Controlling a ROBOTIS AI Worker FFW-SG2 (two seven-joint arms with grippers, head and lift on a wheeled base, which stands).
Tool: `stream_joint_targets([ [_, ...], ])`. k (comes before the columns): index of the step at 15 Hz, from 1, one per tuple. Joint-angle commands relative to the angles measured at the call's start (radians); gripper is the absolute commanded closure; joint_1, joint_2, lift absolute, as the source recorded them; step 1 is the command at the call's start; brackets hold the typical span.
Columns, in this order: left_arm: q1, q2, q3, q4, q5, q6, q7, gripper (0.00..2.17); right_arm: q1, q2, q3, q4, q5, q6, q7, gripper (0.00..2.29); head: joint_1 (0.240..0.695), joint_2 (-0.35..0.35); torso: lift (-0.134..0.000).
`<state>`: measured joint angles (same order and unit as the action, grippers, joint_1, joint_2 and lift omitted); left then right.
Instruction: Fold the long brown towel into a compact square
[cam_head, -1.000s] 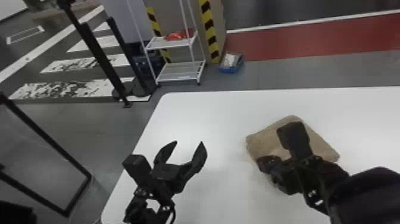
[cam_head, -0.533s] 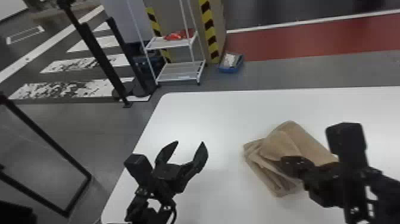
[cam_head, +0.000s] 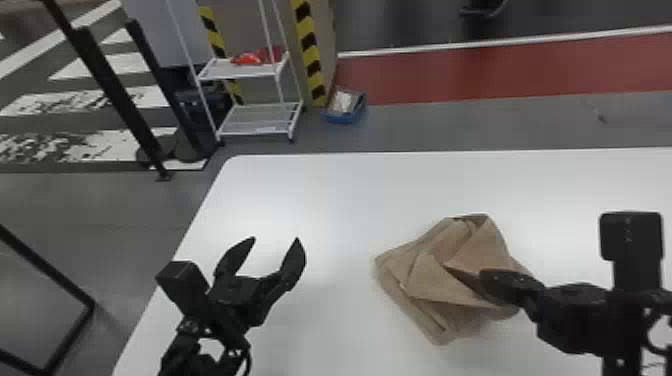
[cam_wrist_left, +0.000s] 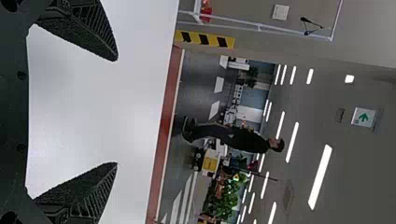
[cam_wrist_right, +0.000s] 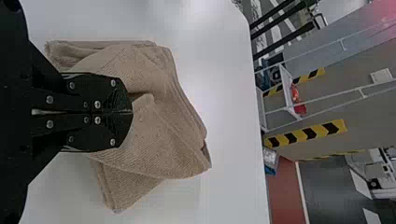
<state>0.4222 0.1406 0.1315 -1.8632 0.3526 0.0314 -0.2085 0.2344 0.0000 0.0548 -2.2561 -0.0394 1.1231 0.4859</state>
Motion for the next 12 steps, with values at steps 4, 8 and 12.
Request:
stream_joint_targets([
  [4, 0.006, -0.001, 0.003, -0.005, 0.000, -0.001, 0.000, 0.08, -0.072, 0.001, 0.183, 0.070, -0.004, -0.096, -0.001, 2.03, 0.695, 0.282, -0.117],
  [8, 0.007, 0.002, 0.005, -0.001, 0.005, -0.001, 0.000, 0.08, -0.092, 0.001, 0.277, 0.164, 0.090, -0.078, 0.003, 1.94, 0.695, 0.350, -0.117],
  [12, 0.001, 0.004, -0.001, 0.002, 0.008, -0.001, 0.000, 0.08, -0.063, 0.001, 0.266, 0.147, 0.090, -0.065, 0.042, 0.00, 0.695, 0.350, -0.117],
])
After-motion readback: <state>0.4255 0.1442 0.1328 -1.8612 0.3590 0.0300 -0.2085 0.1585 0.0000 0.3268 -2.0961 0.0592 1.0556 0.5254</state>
